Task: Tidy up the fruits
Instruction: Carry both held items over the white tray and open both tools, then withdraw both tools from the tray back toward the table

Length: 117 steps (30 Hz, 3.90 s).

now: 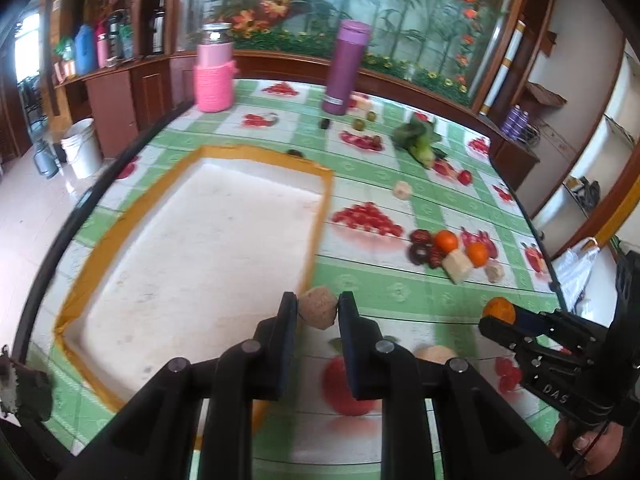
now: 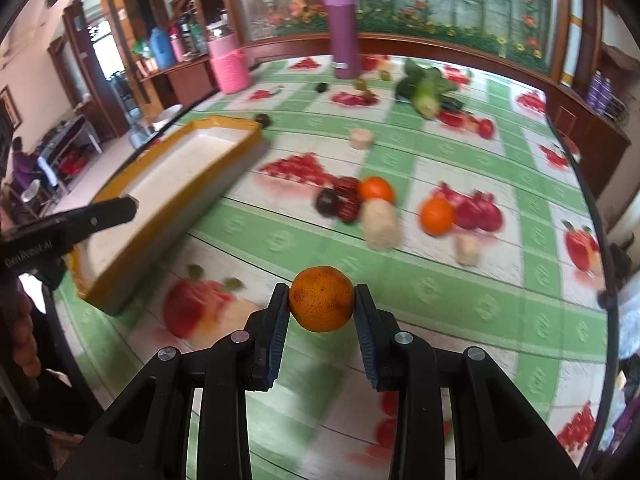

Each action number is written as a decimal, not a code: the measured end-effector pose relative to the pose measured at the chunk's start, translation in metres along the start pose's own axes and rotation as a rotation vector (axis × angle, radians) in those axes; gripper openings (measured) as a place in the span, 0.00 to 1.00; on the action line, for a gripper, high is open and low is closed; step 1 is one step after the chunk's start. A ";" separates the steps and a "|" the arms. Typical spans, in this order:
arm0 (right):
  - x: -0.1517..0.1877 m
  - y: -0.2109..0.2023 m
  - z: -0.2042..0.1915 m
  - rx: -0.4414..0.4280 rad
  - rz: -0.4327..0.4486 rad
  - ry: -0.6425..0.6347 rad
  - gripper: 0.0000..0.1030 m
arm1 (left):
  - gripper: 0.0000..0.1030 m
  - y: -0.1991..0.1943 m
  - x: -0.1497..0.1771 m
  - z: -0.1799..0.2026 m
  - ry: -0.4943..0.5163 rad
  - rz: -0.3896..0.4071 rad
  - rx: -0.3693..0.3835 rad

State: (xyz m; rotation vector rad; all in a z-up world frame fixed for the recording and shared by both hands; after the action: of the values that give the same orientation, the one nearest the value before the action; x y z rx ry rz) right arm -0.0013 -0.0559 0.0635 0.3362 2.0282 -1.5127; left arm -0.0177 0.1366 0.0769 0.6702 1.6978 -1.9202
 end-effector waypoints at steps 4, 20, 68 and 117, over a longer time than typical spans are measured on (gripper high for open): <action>-0.017 0.013 -0.034 -0.052 -0.016 -0.047 0.31 | 0.23 -0.003 0.005 -0.035 -0.057 0.005 -0.046; -0.064 0.079 -0.154 -0.164 -0.077 -0.253 0.30 | 0.23 0.016 0.023 -0.129 -0.202 -0.045 -0.156; -0.031 0.034 -0.140 -0.097 -0.011 -0.273 0.56 | 0.85 -0.014 0.046 -0.107 -0.142 0.023 -0.335; -0.012 0.026 0.080 -0.015 -0.027 0.078 0.67 | 0.87 0.059 0.049 0.117 0.199 -0.149 -0.068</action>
State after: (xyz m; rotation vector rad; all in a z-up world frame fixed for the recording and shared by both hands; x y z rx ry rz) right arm 0.0458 -0.1203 0.0351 0.3686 2.1112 -1.5217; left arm -0.0216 0.0122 0.0136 0.7491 1.9761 -1.9396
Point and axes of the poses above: each gripper's, at about its wrist camera, not at the fingertips, and y roughly the way its jaws point, z to its right, x to its underside, the point moved 1 cm from there along y, roughly the way its jaws point, and after that the axes turned 7 degrees about y, right-handed, at the moved point
